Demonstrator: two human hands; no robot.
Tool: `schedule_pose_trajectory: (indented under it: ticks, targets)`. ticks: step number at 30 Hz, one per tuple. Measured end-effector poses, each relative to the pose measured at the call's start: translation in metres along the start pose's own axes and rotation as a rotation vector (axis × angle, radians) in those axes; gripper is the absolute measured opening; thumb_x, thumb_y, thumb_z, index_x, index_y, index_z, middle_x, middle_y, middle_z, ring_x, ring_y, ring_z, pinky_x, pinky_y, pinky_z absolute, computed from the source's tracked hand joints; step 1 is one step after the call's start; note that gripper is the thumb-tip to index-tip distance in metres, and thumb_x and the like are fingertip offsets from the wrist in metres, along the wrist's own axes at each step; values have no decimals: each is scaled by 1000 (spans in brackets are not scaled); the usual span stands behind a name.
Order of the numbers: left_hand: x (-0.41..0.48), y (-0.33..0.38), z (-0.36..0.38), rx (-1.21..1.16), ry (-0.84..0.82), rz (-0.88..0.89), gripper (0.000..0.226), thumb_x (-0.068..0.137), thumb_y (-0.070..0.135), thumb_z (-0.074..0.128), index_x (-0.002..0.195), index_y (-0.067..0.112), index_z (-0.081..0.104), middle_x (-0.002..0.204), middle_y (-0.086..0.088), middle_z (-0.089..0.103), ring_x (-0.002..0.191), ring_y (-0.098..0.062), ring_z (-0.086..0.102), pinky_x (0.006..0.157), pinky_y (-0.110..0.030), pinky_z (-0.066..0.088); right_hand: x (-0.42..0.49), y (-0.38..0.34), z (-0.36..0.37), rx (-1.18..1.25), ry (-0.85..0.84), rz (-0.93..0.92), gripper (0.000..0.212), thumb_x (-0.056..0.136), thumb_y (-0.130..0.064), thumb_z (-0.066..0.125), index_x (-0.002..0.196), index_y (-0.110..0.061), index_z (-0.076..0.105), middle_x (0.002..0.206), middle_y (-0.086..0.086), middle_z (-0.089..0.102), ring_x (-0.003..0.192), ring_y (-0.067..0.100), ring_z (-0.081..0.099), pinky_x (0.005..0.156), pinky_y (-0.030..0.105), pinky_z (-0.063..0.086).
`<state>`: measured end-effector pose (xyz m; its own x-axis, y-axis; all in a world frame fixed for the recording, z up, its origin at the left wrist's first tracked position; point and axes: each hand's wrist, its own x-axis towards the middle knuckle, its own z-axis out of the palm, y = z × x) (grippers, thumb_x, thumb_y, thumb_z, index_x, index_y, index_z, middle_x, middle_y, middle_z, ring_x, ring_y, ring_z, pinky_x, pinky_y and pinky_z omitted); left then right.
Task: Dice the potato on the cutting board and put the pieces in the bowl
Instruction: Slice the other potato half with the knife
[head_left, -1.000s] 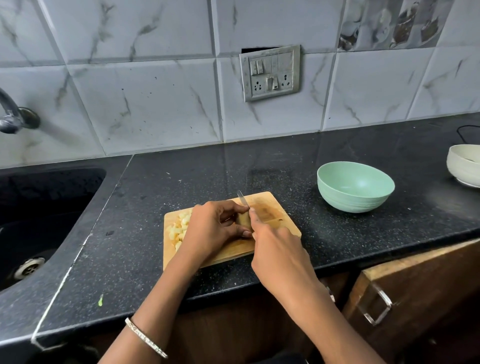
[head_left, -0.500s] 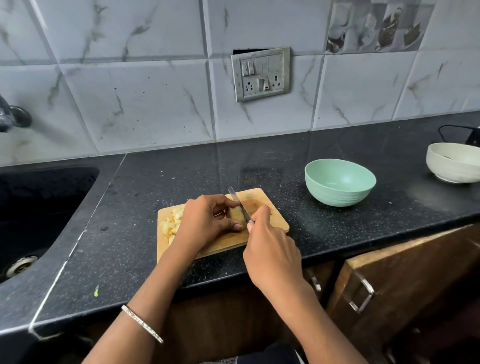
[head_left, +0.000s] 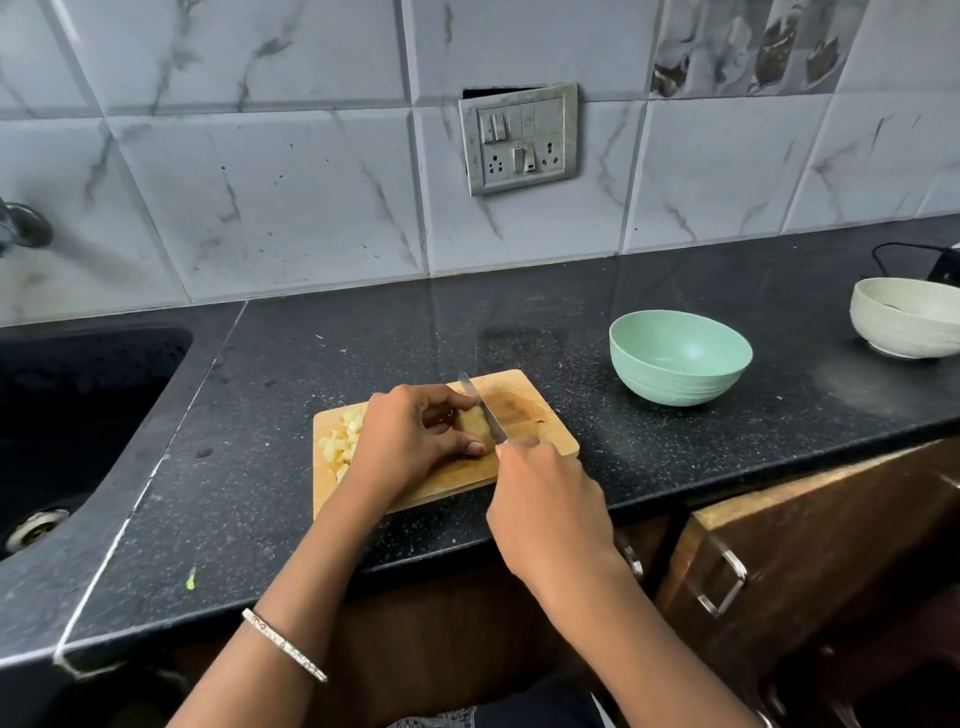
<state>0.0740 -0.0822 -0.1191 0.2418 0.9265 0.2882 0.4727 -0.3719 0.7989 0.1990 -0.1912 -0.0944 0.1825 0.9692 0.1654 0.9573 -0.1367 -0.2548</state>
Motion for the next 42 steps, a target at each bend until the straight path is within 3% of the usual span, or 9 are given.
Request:
schedule_pose_trajectory:
  ticks: [6, 10, 21, 26, 31, 37, 39, 42]
  targets:
    - [2, -1, 0, 67, 14, 41, 48, 59, 15, 93, 104, 18, 77, 98, 10, 75, 87, 12, 64, 84, -4, 48, 27, -8, 9, -37, 8, -40, 25, 107, -17, 37, 123, -5, 52, 114, 12, 69, 102, 29, 70, 70, 34, 52]
    - [1, -2, -1, 87, 39, 29, 50, 55, 23, 95, 102, 25, 78, 92, 13, 75, 85, 8, 66, 84, -10, 51, 2, 2, 14, -46, -8, -24, 22, 108, -12, 32, 121, -9, 49, 111, 10, 70, 101, 29, 71, 73, 37, 56]
    - [-2, -2, 2, -29, 23, 5, 49, 57, 11, 93, 103, 18, 76, 92, 8, 74, 88, 7, 67, 81, -7, 50, 12, -5, 14, -71, -69, 24, 26, 106, -7, 32, 125, -4, 49, 117, 14, 68, 106, 33, 69, 78, 38, 55]
    - [-3, -1, 3, -16, 20, 16, 49, 59, 9, 92, 105, 16, 76, 95, 5, 75, 92, 2, 68, 84, -8, 50, 14, -7, 15, -91, -63, 25, 28, 106, -7, 33, 127, -2, 50, 120, 15, 66, 108, 33, 68, 79, 38, 54]
    - [-5, 2, 3, 23, 32, 34, 47, 62, 10, 91, 107, 15, 75, 97, 2, 75, 88, 8, 65, 84, -5, 48, 24, -8, 18, -65, -79, 31, 35, 109, -19, 31, 131, -3, 53, 124, 15, 65, 112, 34, 65, 79, 39, 53]
    - [-9, 1, 1, 59, 45, 51, 46, 63, 16, 91, 107, 20, 76, 100, 7, 75, 95, 1, 68, 96, -25, 53, 28, -6, 17, -64, -100, 8, 33, 108, -14, 36, 132, -7, 57, 125, 13, 63, 114, 31, 64, 72, 35, 47]
    - [-9, 2, 1, 71, 45, 54, 48, 62, 19, 91, 108, 21, 76, 100, 7, 75, 95, 1, 68, 96, -27, 53, 23, -4, 15, -65, -104, 26, 33, 108, -14, 35, 132, -7, 57, 126, 13, 62, 115, 32, 63, 72, 35, 44]
    - [-9, 1, 1, 98, 53, 52, 49, 63, 21, 92, 109, 23, 75, 98, 8, 75, 92, 4, 66, 95, -24, 52, 12, -4, 14, -113, -103, 26, 32, 105, -4, 36, 131, -5, 55, 127, 14, 61, 116, 33, 62, 80, 37, 51]
